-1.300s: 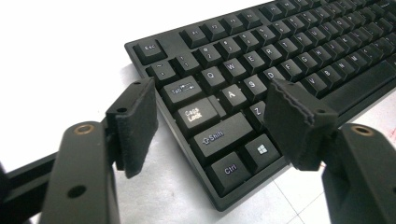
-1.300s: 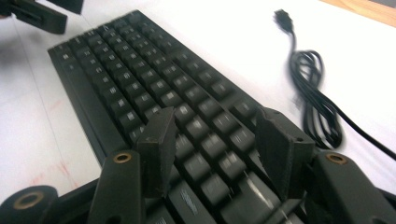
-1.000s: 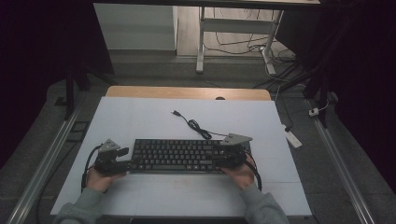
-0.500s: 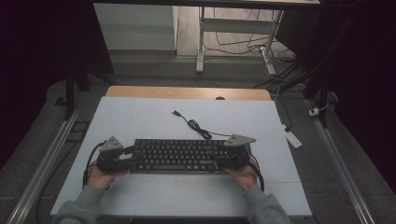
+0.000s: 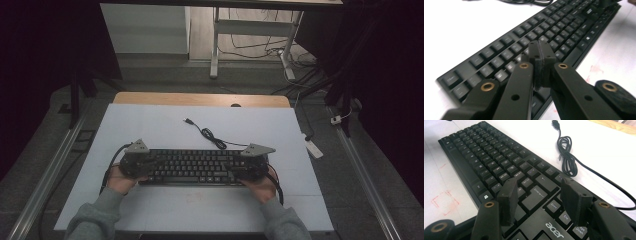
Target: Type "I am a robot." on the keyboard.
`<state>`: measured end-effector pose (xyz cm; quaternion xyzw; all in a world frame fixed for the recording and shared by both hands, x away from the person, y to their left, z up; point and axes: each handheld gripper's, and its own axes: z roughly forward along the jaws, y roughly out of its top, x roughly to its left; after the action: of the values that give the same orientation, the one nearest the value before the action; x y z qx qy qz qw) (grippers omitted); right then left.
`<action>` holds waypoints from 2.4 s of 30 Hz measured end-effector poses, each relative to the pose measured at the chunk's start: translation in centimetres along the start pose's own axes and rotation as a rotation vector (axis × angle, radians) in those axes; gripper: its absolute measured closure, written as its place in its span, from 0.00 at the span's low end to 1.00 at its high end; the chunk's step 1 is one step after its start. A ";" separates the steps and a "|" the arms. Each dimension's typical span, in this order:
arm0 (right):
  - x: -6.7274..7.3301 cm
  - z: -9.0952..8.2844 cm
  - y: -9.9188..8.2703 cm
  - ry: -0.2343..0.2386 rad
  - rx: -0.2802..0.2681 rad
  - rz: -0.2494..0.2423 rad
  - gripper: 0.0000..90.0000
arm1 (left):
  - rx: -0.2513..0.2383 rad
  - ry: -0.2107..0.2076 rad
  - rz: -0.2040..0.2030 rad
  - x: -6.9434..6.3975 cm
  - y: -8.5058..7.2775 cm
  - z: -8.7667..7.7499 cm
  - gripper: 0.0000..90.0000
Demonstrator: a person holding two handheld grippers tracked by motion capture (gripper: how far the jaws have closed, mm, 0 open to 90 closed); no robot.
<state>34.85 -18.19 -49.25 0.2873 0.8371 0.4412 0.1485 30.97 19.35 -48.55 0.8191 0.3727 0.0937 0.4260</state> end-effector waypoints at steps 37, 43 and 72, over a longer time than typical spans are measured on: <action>0.0 0.5 -0.2 -0.003 0.021 -0.010 0.53 | 0.164 -0.070 0.120 -2.9 -0.9 4.6 0.99; 0.0 0.5 -0.2 -0.005 0.027 -0.014 0.53 | 0.173 -0.067 0.125 -2.9 -1.0 4.8 0.99; 0.0 0.5 -0.2 -0.010 0.022 -0.016 0.52 | 0.012 0.039 0.031 -2.1 -0.2 2.0 0.52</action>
<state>35.06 -17.95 -49.70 0.2842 0.8436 0.4292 0.1530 30.32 16.73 -49.57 0.8253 0.3689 0.1137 0.4121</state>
